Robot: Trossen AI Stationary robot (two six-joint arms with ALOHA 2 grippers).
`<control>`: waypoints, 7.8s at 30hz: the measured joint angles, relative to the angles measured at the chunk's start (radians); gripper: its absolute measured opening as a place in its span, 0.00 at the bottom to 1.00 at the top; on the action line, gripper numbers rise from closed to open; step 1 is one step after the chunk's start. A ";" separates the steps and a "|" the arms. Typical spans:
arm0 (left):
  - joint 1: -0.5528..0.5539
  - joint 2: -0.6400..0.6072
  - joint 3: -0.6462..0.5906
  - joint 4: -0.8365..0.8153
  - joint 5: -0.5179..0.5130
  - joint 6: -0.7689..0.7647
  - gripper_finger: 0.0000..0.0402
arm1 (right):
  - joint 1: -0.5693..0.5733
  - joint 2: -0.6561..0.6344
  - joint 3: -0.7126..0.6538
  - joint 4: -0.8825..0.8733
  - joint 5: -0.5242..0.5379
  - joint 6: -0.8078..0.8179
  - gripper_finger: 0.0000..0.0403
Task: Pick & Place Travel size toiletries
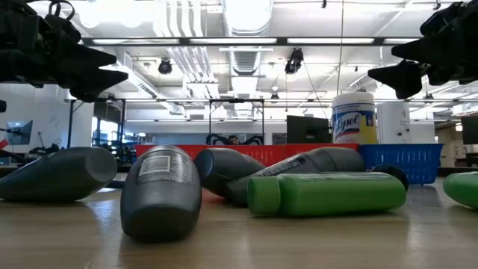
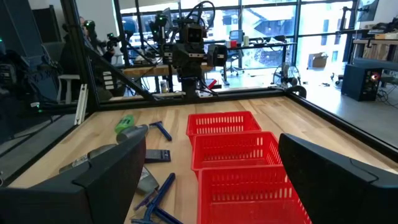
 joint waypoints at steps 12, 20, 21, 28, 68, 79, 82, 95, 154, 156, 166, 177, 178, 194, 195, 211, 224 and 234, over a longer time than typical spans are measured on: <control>0.000 0.000 0.000 0.000 0.000 0.000 0.70 | 0.000 0.000 0.000 0.000 0.000 0.000 0.90; 0.000 0.000 0.000 0.000 0.000 0.000 0.70 | 0.000 0.000 0.000 0.000 0.000 0.000 0.90; 0.000 0.000 0.000 0.000 0.000 0.000 0.70 | 0.000 0.000 0.000 0.000 0.000 0.000 0.90; 0.000 0.000 0.000 0.000 0.000 0.000 0.70 | 0.000 0.000 0.000 0.000 0.000 0.000 0.90; 0.000 0.000 0.000 0.000 0.000 0.000 0.70 | 0.000 0.000 0.000 0.000 0.000 0.000 0.90; 0.000 0.000 0.000 0.000 0.000 0.000 0.70 | 0.002 -0.007 0.000 0.106 0.050 0.308 0.90; 0.000 0.000 0.000 -0.002 0.000 0.000 0.70 | 0.001 -0.010 0.001 0.175 0.070 0.714 0.90; 0.000 0.008 0.000 -0.005 0.000 0.000 0.70 | 0.001 0.001 0.000 0.354 0.105 1.018 0.90; 0.000 0.009 0.000 -0.010 0.000 0.000 0.70 | 0.472 1.714 0.999 -0.722 -0.270 1.852 0.26; 0.000 0.009 0.000 -0.010 0.000 0.000 0.70 | 0.471 1.654 1.014 -0.795 -0.212 1.851 0.24; 0.000 0.010 0.000 -0.010 0.000 0.000 0.70 | 0.310 1.257 1.021 -1.254 0.099 1.872 0.28; 0.000 0.010 0.000 -0.010 0.000 0.000 0.70 | -0.143 1.172 0.813 -1.018 0.042 1.394 0.40; 0.000 0.010 0.000 -0.011 0.000 0.000 0.70 | -0.170 1.173 0.803 -1.018 0.013 1.363 0.42; 0.000 0.011 0.000 0.011 0.001 -0.033 0.70 | -0.175 1.174 0.873 -0.993 -0.006 1.219 0.78; -0.002 0.011 0.000 0.042 0.015 -0.127 0.70 | -0.168 1.174 0.881 -0.993 0.008 1.219 0.80; -0.003 0.034 0.050 0.120 -0.202 -0.986 0.70 | -0.155 1.173 0.899 -0.986 0.044 1.227 0.88; -0.151 0.540 0.471 -0.721 0.328 -0.626 0.68 | -0.155 1.173 0.898 -0.983 0.041 1.224 0.83; -0.706 0.900 0.628 -0.755 0.010 -0.417 0.68 | -0.155 1.173 0.898 -0.984 0.042 1.219 0.89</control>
